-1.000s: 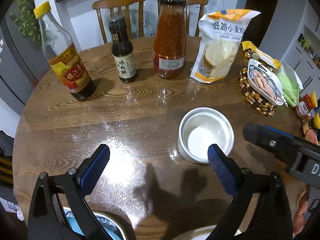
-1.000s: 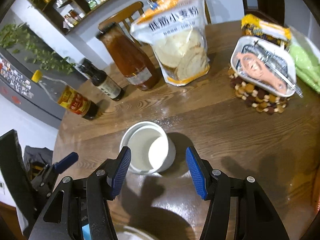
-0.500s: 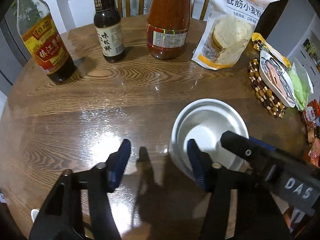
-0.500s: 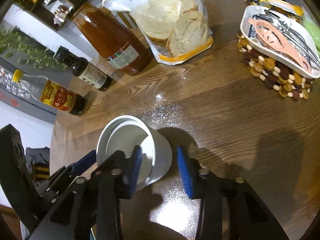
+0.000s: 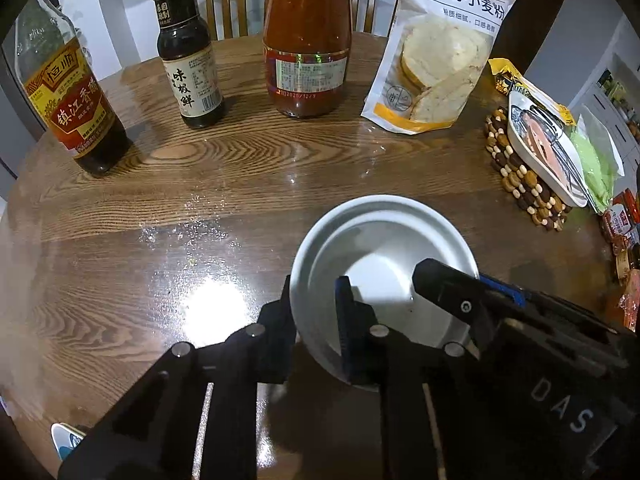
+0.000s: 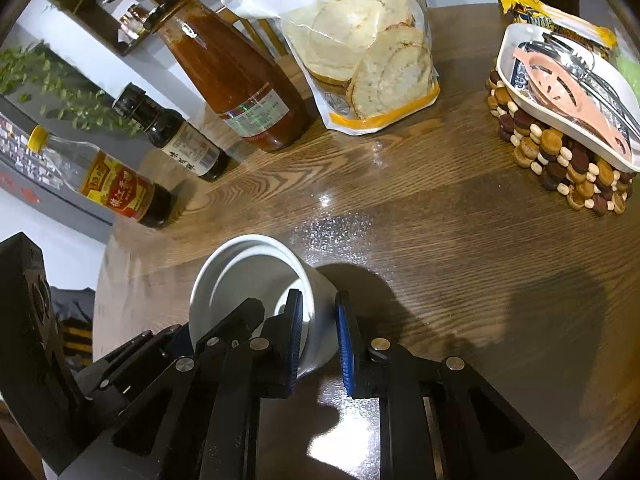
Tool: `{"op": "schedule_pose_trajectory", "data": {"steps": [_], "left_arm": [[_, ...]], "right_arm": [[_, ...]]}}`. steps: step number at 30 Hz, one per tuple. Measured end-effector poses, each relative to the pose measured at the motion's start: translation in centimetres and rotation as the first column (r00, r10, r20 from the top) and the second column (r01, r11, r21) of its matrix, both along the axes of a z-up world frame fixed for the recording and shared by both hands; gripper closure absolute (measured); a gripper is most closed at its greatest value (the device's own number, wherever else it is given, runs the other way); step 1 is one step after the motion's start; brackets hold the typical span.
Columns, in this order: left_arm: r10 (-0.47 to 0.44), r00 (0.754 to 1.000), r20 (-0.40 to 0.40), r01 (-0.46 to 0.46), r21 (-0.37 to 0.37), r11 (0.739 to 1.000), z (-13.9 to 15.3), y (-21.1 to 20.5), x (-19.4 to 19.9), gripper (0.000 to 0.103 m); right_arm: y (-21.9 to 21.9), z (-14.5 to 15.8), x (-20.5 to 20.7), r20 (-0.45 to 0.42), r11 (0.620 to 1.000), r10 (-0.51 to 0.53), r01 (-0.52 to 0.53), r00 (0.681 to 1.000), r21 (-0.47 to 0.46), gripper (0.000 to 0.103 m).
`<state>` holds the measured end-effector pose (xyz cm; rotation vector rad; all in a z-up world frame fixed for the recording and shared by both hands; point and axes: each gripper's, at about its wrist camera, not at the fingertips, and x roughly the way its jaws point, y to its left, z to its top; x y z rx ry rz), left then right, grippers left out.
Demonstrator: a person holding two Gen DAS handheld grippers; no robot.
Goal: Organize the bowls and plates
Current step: 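Close the left gripper on the rim of the white ramekin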
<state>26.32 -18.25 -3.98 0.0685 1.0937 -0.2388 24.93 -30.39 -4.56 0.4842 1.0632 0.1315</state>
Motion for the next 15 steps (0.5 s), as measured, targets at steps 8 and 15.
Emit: {"op": "schedule_pose_trajectory", "data": {"steps": [8,15], "left_arm": [[-0.014,0.999,0.041,0.013,0.02,1.0,0.5,-0.4,-0.7,0.087],[-0.028,0.994,0.104,0.027,0.013,1.0,3.0,-0.3,-2.4,0.086]], "right_arm": [[-0.1,0.3,-0.8,0.019,1.0,-0.022,0.022,1.0,0.013,0.085],[-0.2,2.9,-3.1,0.082,0.999,-0.041,0.04,0.996,0.019,0.085]]}}
